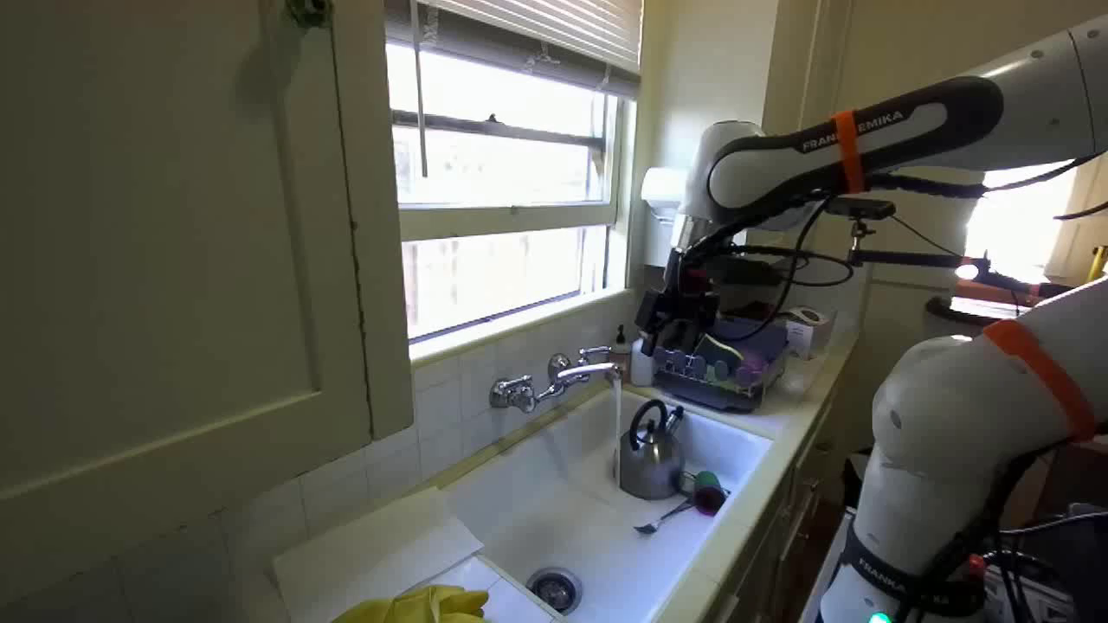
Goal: Move the tap slightly to the left and then close it
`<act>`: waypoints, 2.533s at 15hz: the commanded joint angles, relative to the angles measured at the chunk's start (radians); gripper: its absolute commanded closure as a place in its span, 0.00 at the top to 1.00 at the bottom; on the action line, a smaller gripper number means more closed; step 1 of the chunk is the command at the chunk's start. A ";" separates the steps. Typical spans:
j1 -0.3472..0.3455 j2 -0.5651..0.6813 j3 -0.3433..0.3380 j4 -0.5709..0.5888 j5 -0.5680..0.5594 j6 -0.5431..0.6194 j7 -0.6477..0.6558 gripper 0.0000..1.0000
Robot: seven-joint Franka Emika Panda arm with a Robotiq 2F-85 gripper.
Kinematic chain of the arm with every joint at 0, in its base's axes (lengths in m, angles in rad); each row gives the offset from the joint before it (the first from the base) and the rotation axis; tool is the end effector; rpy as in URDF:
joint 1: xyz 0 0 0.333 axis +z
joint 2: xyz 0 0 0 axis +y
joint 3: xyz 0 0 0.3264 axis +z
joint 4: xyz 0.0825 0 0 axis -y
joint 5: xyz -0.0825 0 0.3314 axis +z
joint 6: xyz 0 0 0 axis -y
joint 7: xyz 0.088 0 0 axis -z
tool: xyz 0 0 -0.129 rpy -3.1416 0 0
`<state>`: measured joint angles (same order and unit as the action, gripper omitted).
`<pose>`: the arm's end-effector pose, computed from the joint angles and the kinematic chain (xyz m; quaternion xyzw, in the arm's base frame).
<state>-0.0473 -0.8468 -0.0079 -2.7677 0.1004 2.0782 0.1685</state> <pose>0.2569 -0.0072 0.4616 -0.9871 0.1308 -0.0755 0.0530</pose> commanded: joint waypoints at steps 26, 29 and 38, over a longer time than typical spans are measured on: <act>-0.110 0.584 -0.052 0.194 -0.114 0.485 -0.103 1.00; -0.112 0.676 -0.080 0.265 -0.141 0.490 -0.161 1.00; -0.103 0.765 -0.113 0.345 -0.125 0.485 -0.209 1.00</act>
<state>-0.1591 -0.0812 -0.1115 -2.4238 -0.0229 2.5655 -0.0416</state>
